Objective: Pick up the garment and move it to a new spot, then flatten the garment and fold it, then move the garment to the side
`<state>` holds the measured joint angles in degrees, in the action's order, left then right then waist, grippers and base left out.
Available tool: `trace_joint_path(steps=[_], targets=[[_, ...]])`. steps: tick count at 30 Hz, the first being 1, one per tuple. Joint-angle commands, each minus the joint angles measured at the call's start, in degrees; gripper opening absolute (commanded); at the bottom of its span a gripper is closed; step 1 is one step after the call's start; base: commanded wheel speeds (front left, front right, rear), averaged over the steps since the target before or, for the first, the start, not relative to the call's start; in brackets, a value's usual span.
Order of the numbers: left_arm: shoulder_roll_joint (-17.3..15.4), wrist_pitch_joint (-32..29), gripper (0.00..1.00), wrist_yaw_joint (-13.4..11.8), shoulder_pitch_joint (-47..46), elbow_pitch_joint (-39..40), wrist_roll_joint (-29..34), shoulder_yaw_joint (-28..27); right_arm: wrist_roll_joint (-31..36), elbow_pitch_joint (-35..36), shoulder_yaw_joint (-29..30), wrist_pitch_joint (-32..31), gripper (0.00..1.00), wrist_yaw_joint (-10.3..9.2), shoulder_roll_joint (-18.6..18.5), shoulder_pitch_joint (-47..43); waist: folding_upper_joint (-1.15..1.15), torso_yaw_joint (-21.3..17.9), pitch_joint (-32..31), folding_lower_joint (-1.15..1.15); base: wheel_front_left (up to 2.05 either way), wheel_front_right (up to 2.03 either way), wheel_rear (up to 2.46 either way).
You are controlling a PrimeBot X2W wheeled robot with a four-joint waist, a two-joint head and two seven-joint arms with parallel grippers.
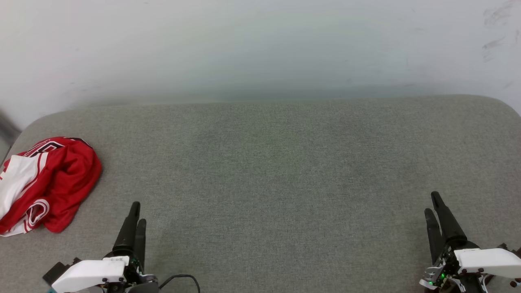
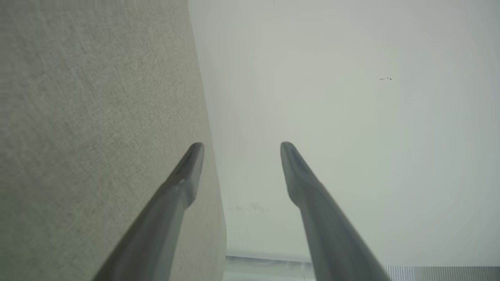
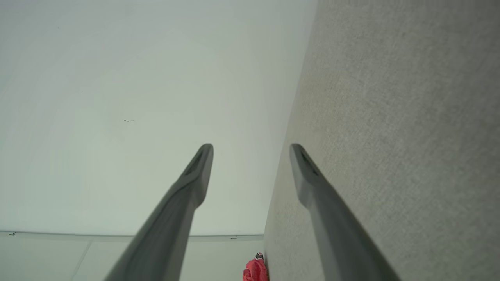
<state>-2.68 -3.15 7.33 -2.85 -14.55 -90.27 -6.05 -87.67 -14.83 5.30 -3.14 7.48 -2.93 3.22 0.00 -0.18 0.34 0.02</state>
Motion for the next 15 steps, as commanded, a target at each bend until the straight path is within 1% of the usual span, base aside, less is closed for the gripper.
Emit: trace_joint_path(steps=[1,8,15], targets=[[-0.1,0.7,1.00,0.1,-0.6,1.3,1.5,-0.9,1.4,1.4,0.2,0.7,1.00,0.01,0.0,0.2,0.00,0.0,0.0,0.00,0.00,0.00,0.00],[-0.1,2.5,1.00,0.1,-0.6,1.5,6.3,-3.8,8.7,2.4,1.2,2.4,1.00,0.01,0.0,0.2,0.00,-0.1,0.0,-0.01,0.00,0.00,0.00],[-0.2,4.1,1.00,0.1,-0.9,2.6,12.4,-7.4,19.1,4.8,0.9,4.1,1.00,0.01,0.0,0.5,0.00,-0.1,0.1,-0.01,0.00,0.00,0.00]])
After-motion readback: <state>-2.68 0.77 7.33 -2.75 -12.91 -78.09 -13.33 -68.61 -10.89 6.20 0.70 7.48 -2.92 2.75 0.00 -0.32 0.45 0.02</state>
